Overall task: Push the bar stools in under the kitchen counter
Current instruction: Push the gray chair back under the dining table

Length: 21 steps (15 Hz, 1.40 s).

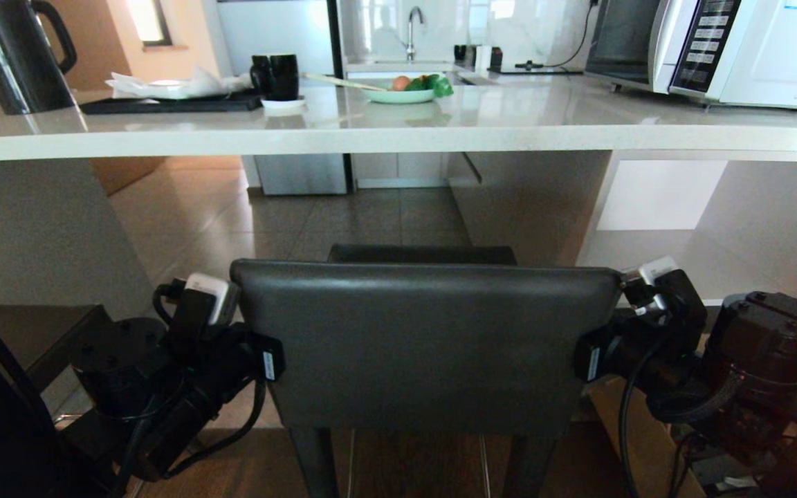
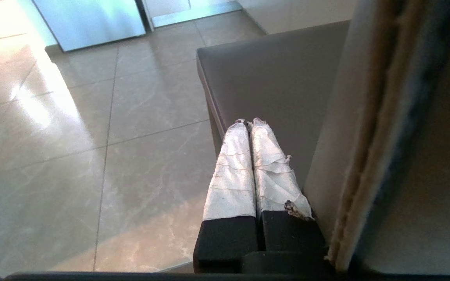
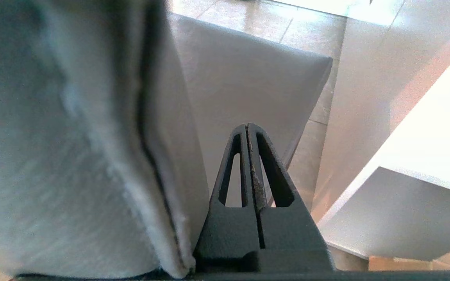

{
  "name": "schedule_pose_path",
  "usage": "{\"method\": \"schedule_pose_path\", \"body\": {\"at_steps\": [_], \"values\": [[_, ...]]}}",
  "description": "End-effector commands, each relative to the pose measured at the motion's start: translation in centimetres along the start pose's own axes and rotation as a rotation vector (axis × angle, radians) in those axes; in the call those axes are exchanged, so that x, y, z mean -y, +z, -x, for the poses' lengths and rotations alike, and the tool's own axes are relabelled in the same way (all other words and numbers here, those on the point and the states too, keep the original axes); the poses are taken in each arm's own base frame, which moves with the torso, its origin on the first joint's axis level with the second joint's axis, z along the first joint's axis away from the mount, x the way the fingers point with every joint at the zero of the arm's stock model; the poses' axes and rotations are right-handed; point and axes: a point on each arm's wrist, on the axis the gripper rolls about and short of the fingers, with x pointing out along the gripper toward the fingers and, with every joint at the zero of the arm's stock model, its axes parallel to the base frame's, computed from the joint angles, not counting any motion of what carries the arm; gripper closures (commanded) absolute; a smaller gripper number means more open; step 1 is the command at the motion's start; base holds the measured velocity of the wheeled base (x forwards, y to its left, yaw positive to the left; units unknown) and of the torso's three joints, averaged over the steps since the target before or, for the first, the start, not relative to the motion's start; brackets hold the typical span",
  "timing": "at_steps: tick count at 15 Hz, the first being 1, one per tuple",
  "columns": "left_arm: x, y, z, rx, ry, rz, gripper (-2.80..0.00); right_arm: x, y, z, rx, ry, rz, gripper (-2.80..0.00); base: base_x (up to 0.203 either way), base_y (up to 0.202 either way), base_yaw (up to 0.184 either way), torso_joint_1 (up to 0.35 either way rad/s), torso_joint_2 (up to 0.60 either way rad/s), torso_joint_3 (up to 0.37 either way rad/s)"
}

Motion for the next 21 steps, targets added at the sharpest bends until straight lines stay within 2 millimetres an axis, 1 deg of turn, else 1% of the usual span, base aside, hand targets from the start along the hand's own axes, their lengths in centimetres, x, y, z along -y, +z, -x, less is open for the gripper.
{"method": "schedule_pose_path", "body": {"at_steps": [1, 6, 21], "values": [[0.02, 0.03, -0.08, 0.005, -0.001, -0.001, 0.00, 0.01, 0.10, -0.01, 0.007, 0.002, 0.000, 0.00, 0.000, 0.000, 0.000, 0.000, 0.00, 0.000], [-0.04, 0.15, -0.10, 0.011, 0.003, 0.003, 0.00, 0.01, 0.06, -0.04, 0.005, 0.002, 0.000, 0.00, 0.019, 0.000, 0.000, -0.001, 0.00, 0.001], [0.07, -0.49, -0.20, -0.017, 0.000, 0.001, 0.00, -0.03, -0.32, 0.27, -0.006, 0.004, 0.000, 0.00, 0.187, 0.000, 0.002, 0.000, 0.00, 0.003]]}}
